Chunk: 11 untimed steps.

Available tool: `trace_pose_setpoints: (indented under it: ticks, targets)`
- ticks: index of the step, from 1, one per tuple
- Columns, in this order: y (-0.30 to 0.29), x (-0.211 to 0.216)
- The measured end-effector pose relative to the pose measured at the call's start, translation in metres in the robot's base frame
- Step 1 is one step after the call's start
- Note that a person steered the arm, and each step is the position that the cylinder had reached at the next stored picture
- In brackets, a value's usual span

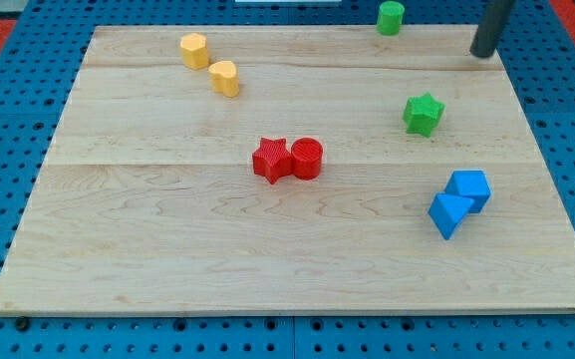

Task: Slide the green star parallel to the yellow heart

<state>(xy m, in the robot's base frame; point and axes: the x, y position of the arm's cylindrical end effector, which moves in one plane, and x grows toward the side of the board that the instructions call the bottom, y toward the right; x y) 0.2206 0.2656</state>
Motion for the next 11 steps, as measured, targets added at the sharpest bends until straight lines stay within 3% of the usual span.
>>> trace_pose_setpoints:
  ticks: [1,2,3,5,6,7,8,9,10,11]
  targets:
    - [-0.011,-0.03]
    - [-0.011,-0.03]
    - [-0.049,-0.027]
    - [-0.093,0.059]
    - [-0.012,0.11]
    - [-0.003,0.204]
    - [-0.083,0.202]
    - [-0.137,0.138]
    - [-0.144,0.102]
    - [-0.146,0.153]
